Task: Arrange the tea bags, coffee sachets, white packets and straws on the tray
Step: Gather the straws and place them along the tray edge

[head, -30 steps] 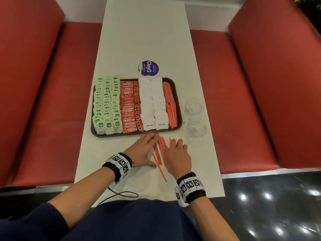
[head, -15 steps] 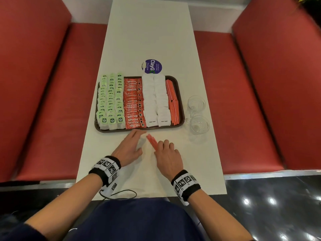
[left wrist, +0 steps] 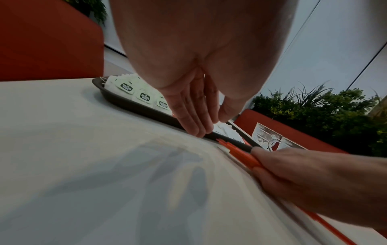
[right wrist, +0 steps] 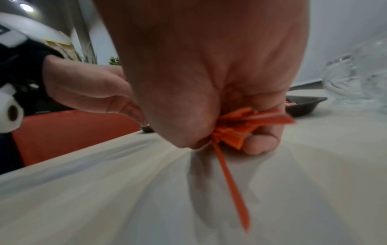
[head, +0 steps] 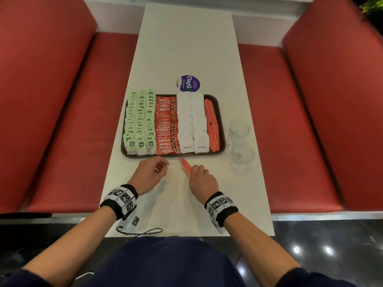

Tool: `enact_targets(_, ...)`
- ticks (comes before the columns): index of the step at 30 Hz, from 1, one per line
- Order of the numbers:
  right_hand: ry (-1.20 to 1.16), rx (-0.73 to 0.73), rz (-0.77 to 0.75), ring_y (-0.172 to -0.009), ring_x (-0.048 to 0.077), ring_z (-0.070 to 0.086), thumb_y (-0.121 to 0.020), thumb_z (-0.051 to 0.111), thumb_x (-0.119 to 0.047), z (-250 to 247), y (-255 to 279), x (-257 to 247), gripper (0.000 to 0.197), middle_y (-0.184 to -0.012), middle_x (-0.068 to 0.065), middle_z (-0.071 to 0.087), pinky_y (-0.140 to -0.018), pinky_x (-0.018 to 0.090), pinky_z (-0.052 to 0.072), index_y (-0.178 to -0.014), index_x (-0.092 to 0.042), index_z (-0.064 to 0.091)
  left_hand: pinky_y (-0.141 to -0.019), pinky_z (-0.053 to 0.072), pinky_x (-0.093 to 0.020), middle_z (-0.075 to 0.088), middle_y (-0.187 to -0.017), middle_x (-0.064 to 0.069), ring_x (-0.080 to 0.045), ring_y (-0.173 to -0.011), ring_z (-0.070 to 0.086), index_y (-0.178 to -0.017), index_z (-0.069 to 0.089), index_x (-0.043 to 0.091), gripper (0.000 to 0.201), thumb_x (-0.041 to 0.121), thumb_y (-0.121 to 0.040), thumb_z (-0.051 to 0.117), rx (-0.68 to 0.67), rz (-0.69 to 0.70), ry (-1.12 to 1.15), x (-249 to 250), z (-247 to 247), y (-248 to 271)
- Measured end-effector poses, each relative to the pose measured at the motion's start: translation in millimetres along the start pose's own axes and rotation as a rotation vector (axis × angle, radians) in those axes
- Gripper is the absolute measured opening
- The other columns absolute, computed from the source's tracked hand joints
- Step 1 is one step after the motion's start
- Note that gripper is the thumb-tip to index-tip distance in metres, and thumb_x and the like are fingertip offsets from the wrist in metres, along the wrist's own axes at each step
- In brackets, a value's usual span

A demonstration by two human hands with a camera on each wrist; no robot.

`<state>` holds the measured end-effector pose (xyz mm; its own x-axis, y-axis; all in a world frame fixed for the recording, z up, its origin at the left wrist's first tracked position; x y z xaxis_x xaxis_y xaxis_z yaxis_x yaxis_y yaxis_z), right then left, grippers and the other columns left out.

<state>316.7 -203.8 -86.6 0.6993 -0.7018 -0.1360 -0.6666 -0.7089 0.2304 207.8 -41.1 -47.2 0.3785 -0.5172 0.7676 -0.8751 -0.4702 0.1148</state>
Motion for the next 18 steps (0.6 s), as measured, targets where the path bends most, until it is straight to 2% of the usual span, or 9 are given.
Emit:
enact_targets(2, 0.064, 0.051, -0.049, -0.047, 0.021, 0.055, -0.076, 0.088, -0.009, -14, 6, -3, 0.026, -0.067, 0.005, 0.057, -0.042, 0.030, 0.026, -0.085, -0.009, 0.063, -0.082, 0.056, -0.025, 0.075, -0.097, 0.012, -0.002, -0.088, 0.070, -0.103, 0.073, 0.027, 0.006, 0.025, -0.105, 0.067, -0.031, -0.025, 0.011, 3, -2, 1)
enact_targets(4, 0.122, 0.069, -0.118, -0.056, 0.025, 0.059, -0.087, 0.078, -0.007, -24, 13, -12, 0.018, -0.076, 0.007, 0.059, -0.049, 0.034, 0.031, -0.096, -0.006, 0.062, -0.087, 0.059, -0.033, 0.077, -0.098, 0.011, -0.003, -0.090, 0.072, -0.102, 0.072, 0.028, 0.019, 0.043, -0.107, 0.061, -0.095, -0.086, 0.041, 5, 2, 1)
enact_targets(6, 0.054, 0.067, -0.170, -0.077, 0.031, 0.062, -0.100, 0.057, -0.009, -36, 13, -25, 0.012, -0.094, 0.012, 0.062, -0.062, 0.040, 0.041, -0.111, -0.003, 0.057, -0.095, 0.060, -0.040, 0.078, -0.103, 0.010, -0.006, -0.095, 0.074, -0.111, 0.071, 0.030, 0.044, 0.067, -0.105, 0.049, -0.208, -0.122, 0.093, 13, 10, 2)
enact_targets(8, -0.020, 0.114, -0.217, -0.097, 0.036, 0.057, -0.104, 0.046, -0.014, -50, 10, -39, 0.025, -0.111, 0.014, 0.058, -0.080, 0.047, 0.047, -0.124, -0.002, 0.054, -0.103, 0.058, -0.038, 0.075, -0.122, 0.014, -0.003, -0.111, 0.072, -0.132, 0.064, 0.036, 0.055, 0.076, -0.102, 0.042, -0.335, -0.145, 0.284, 31, 24, 3)
enact_targets(10, -0.059, 0.164, -0.205, -0.113, 0.038, 0.049, -0.096, 0.062, -0.017, -61, 7, -49, 0.049, -0.125, 0.015, 0.052, -0.098, 0.053, 0.045, -0.139, 0.001, 0.049, -0.107, 0.055, -0.030, 0.064, -0.141, 0.020, 0.004, -0.126, 0.064, -0.149, 0.050, 0.043, 0.047, 0.065, -0.107, 0.046, -0.389, -0.217, 0.597, 53, 32, 0)
enact_targets(12, -0.106, 0.205, -0.147, -0.123, 0.040, 0.043, -0.078, 0.076, -0.013, -69, 3, -51, 0.077, -0.134, 0.018, 0.046, -0.110, 0.060, 0.039, -0.146, 0.004, 0.043, -0.113, 0.052, -0.037, 0.061, -0.149, 0.017, -0.001, -0.136, 0.059, -0.155, 0.046, 0.044, 0.045, 0.051, -0.111, 0.049, -0.355, -0.272, 0.818, 63, 35, -7)
enact_targets(13, -0.114, 0.213, -0.124, -0.127, 0.042, 0.041, -0.074, 0.077, -0.011, -72, 2, -51, 0.081, -0.137, 0.020, 0.044, -0.114, 0.064, 0.036, -0.146, 0.004, 0.042, -0.117, 0.049, -0.042, 0.059, -0.153, 0.016, -0.005, -0.141, 0.056, -0.156, 0.047, 0.044, 0.044, 0.047, -0.112, 0.050, -0.334, -0.272, 0.865, 65, 35, -11)
enact_targets(15, -0.122, 0.205, -0.094, -0.133, 0.045, 0.037, -0.075, 0.073, -0.013, -75, 0, -50, 0.080, -0.144, 0.021, 0.041, -0.118, 0.070, 0.030, -0.147, 0.002, 0.042, -0.122, 0.043, -0.046, 0.058, -0.155, 0.013, -0.009, -0.145, 0.054, -0.155, 0.050, 0.042, 0.041, 0.039, -0.114, 0.050, -0.302, -0.249, 0.895, 64, 34, -19)
enact_targets(18, -0.202, 0.170, -0.082, -0.133, 0.041, 0.035, -0.088, 0.054, -0.031, -70, 0, -50, 0.064, -0.142, 0.017, 0.040, -0.118, 0.066, 0.029, -0.145, -0.006, 0.040, -0.125, 0.040, -0.044, 0.061, -0.153, 0.007, -0.013, -0.145, 0.054, -0.154, 0.053, 0.036, 0.039, 0.031, -0.115, 0.048, -0.265, -0.196, 0.875, 62, 32, -22)
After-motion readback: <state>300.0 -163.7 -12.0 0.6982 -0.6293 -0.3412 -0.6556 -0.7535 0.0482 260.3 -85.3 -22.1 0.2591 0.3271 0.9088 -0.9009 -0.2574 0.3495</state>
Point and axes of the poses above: each hand's wrist, its own y-axis away from the middle knuckle, its own z-axis out of the palm, x = y × z, the point moved 8 cm from there along -y, towards the middle knuckle
